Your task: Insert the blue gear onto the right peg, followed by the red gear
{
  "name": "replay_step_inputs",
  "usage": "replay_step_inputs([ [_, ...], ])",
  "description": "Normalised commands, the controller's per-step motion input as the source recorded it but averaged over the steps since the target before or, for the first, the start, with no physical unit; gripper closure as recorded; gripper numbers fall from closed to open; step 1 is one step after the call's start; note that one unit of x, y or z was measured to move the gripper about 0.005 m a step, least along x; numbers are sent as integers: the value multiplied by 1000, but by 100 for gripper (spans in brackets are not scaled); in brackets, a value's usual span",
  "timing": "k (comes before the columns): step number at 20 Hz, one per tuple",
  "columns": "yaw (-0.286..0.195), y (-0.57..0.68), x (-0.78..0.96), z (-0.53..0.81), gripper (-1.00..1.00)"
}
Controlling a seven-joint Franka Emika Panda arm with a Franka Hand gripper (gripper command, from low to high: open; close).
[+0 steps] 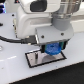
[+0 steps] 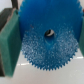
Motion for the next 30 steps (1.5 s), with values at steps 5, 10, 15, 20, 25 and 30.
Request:
replay_step_inputs([
  [5,0,88,319,437,100],
  [10,0,0,330,131,100],
  [15,0,24,319,-45,100],
  [20,0,54,237,-131,100],
  [25,0,91,190,-193,100],
  [30,0,171,63,361,100],
])
